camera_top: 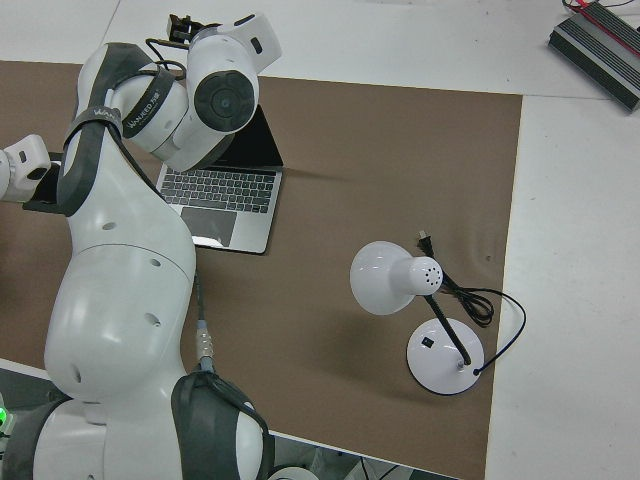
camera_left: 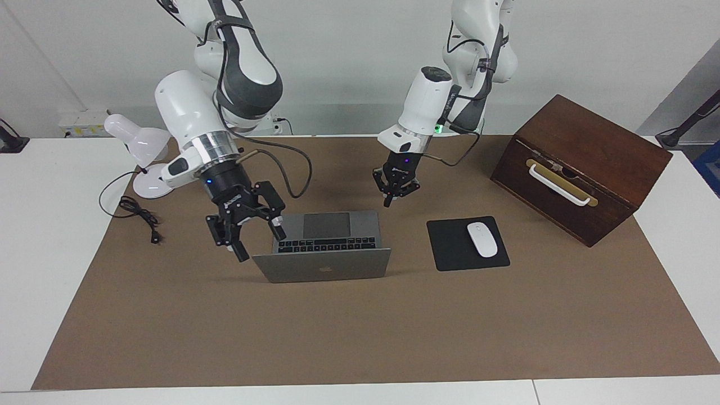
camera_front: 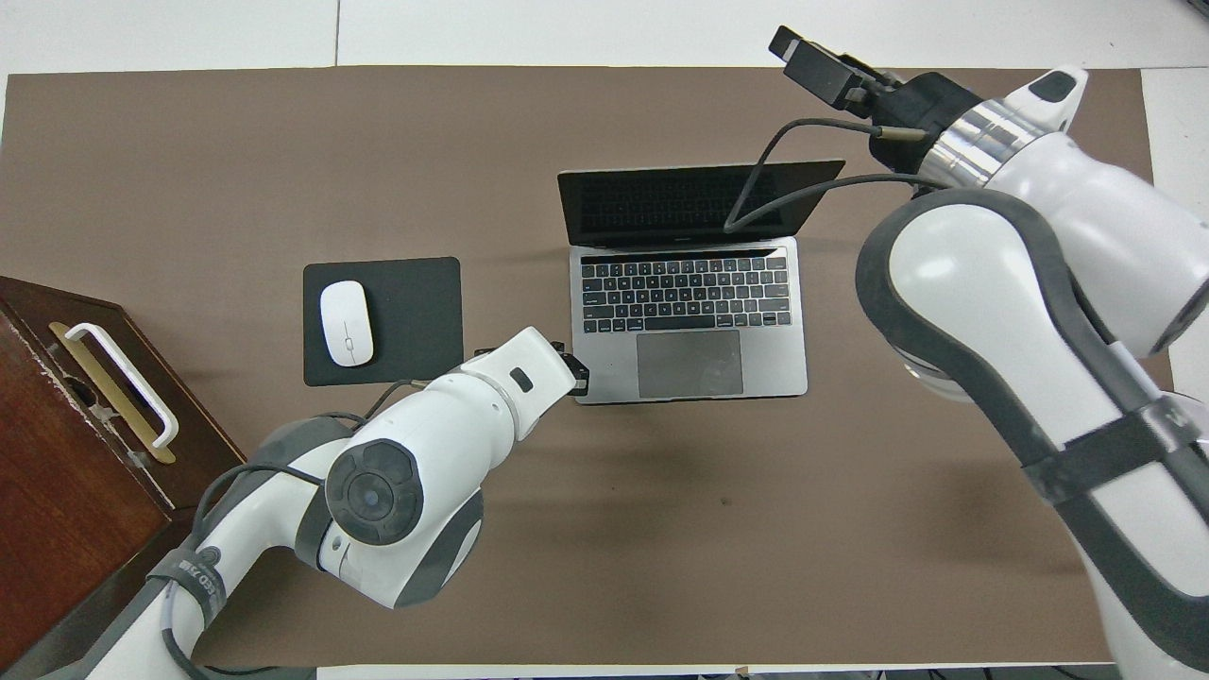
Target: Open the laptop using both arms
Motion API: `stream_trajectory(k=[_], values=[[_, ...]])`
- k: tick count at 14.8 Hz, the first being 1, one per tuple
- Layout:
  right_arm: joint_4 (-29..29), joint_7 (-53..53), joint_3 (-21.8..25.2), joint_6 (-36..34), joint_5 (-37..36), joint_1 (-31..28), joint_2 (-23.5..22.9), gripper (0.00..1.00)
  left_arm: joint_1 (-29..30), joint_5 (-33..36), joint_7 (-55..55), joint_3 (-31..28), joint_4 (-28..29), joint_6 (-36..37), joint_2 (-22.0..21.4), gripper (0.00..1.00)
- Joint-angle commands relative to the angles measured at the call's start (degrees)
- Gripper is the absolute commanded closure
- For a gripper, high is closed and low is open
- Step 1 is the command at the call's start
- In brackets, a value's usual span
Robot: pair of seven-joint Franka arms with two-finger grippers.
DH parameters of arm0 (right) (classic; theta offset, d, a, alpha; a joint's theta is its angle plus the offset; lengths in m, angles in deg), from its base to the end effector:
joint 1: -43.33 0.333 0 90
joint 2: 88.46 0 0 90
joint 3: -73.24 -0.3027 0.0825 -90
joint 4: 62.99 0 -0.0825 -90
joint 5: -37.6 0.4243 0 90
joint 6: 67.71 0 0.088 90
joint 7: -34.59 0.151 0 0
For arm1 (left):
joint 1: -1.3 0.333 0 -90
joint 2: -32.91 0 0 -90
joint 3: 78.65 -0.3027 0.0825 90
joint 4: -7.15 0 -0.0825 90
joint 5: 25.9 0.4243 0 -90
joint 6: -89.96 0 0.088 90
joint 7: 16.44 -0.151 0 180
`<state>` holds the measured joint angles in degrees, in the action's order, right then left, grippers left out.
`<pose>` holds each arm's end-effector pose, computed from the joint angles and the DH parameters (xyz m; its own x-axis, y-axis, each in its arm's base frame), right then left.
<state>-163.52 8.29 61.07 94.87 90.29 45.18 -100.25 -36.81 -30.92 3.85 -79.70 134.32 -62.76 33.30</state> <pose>0.7202 0.1379 0.4865 0.6645 -0.2920 0.6879 0.1571 -0.8453 -0.5106 0.4913 -0.3700 0.3426 0.9133 -0.1655 0.3722 -0.2570 -0.9430 0.2114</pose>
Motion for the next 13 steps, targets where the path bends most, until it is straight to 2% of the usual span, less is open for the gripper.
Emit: stream_trajectory(k=[1, 4, 6, 10, 13], values=[[2.69, 0.89, 5.47, -10.23, -10.28, -0.28, 1.67, 0.0, 1.9, 0.88, 0.19, 0.08, -5.43, 9.16, -0.39, 1.0], [8.31, 0.81, 11.72, -26.65, -23.98, -0.28, 2.91, 0.0, 4.1, 0.88, -0.69, 0.08, -8.08, 16.37, -3.11, 1.0], [10.87, 0.63, 13.57, -35.62, -31.82, -0.28, 4.31, 0.0, 6.2, 0.88, -2.09, 0.08, -8.35, 19.89, -5.83, 1.0], [16.49, 1.07, 15.16, -55.49, -40.63, -0.28, 5.2, 0.0, 10.69, 0.8, -6.48, -0.01, -8.52, 27.01, -10.84, 1.0], [18.09, 2.99, 15.78, -64.91, -45.56, -0.28, 6.86, 0.0, 15.51, 0.8, -13.41, -0.01, -10.27, 35.08, -13.57, 1.0]])
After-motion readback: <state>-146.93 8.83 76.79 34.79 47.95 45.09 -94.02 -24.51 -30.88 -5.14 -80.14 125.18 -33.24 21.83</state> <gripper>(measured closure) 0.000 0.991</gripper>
